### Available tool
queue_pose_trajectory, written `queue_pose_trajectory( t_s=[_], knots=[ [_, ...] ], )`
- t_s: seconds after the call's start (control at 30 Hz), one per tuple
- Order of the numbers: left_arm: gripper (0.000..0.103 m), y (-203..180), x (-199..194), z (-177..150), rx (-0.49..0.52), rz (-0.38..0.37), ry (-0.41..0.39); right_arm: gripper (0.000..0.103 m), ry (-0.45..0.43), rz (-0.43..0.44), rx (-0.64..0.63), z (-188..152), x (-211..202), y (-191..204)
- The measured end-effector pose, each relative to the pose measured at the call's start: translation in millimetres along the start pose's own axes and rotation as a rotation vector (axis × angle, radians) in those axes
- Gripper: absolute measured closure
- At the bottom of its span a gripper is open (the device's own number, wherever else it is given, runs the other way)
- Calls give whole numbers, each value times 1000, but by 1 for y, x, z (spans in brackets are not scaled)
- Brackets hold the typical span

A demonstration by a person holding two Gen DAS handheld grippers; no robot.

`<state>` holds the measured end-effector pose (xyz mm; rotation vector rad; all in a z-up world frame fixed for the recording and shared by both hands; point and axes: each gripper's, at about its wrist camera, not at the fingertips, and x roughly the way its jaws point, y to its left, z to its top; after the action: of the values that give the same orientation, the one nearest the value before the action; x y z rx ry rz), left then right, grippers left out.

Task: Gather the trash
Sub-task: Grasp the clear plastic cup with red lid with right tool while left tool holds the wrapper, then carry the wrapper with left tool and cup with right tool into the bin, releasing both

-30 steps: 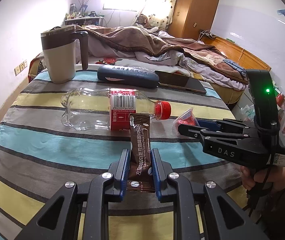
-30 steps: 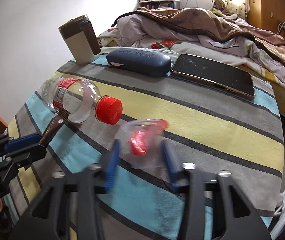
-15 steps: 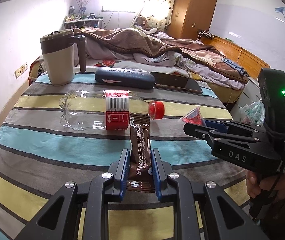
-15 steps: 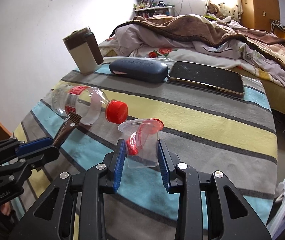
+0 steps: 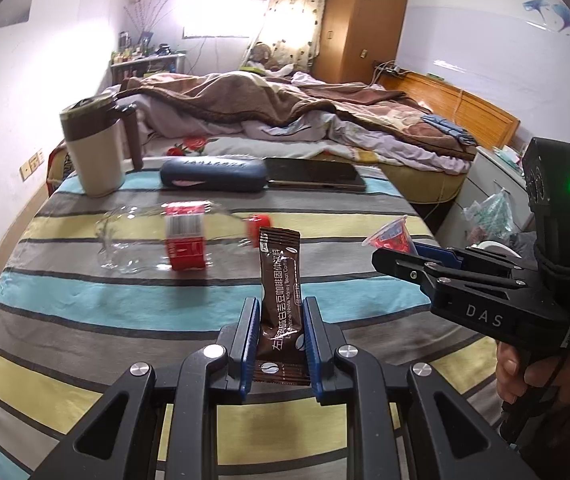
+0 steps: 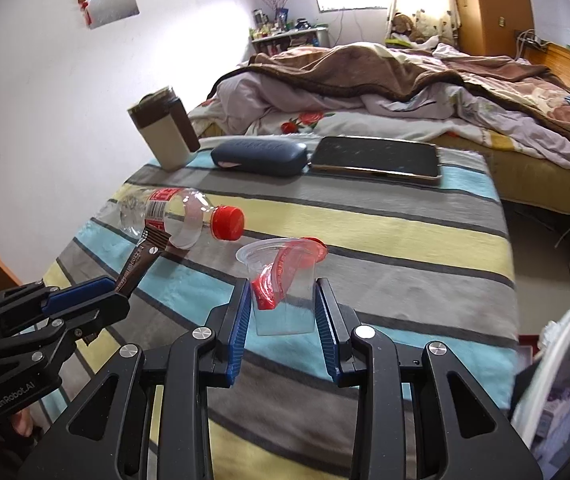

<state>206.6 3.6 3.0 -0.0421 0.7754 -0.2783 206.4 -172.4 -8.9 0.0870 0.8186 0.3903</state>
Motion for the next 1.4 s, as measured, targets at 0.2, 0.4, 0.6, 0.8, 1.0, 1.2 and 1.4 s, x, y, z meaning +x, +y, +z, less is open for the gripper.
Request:
queue_pose_trajectory(
  t_s=[0.2, 0.4, 0.6, 0.8, 1.0, 1.2, 1.4],
  knots=[
    [81, -26, -5, 2, 40, -27, -11, 68, -33, -29, 40, -6, -20, -17],
    [81, -60, -5, 5, 83, -71, -17, 68, -60, -71, 88, -15, -41, -39],
    [81, -100, -1, 5, 140, -122, -13, 68, -87, -123, 129, -26, -66, -63],
    [81, -140, 1, 5, 201, -165, -13, 68, -113, -194, 170, -38, -91, -88],
    [81, -182, 9, 5, 264, -207, -7, 68, -130, -280, 206, -53, -112, -110],
    [81, -227, 23, 3, 324, -268, 16, 68, -130, -335, 268, -69, -127, -137],
    [81, -261, 40, -3, 372, -305, 61, 68, -107, -383, 314, -80, -132, -159]
  ],
)
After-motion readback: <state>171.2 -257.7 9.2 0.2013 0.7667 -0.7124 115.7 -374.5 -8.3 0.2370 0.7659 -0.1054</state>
